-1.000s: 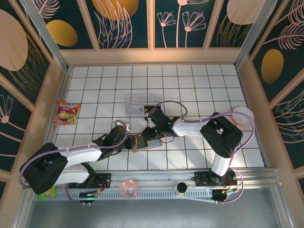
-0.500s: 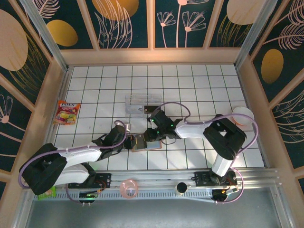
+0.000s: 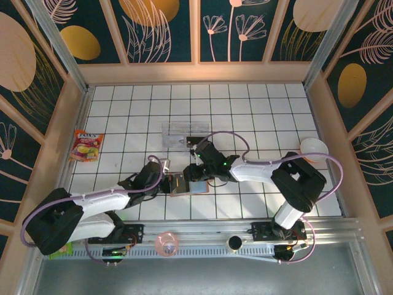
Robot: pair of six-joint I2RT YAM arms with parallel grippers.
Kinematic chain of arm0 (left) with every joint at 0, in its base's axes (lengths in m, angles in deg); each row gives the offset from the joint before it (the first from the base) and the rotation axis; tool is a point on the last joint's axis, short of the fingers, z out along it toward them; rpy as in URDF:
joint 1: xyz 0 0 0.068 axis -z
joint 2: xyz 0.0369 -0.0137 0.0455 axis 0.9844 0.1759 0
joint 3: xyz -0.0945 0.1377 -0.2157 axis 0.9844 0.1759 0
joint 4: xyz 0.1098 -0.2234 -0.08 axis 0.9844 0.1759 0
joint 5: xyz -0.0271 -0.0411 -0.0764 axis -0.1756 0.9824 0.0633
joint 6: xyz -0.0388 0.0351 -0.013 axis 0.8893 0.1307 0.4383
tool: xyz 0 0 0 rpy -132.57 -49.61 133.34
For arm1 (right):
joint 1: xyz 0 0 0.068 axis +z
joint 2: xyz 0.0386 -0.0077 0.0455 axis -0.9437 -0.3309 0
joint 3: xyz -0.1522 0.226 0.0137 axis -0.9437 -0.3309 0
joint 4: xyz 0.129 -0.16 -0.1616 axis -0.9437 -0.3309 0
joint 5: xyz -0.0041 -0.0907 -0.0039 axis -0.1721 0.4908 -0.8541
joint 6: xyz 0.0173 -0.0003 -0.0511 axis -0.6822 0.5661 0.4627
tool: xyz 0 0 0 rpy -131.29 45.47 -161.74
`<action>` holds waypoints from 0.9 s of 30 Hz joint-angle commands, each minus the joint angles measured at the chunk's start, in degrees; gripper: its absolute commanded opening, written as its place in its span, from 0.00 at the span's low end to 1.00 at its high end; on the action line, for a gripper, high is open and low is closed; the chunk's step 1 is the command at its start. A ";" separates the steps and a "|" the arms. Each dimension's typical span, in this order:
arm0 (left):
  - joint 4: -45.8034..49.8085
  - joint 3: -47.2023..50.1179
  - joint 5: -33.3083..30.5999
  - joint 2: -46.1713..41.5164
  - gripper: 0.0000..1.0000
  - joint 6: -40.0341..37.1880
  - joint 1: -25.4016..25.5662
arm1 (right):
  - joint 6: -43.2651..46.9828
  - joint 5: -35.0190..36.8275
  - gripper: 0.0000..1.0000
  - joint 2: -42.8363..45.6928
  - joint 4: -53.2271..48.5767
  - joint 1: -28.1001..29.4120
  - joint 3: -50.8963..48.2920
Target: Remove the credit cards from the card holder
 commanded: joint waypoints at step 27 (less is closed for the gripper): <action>-5.65 5.09 1.98 2.04 0.00 2.34 -0.42 | -4.23 -2.47 0.24 -5.46 3.09 1.19 -2.20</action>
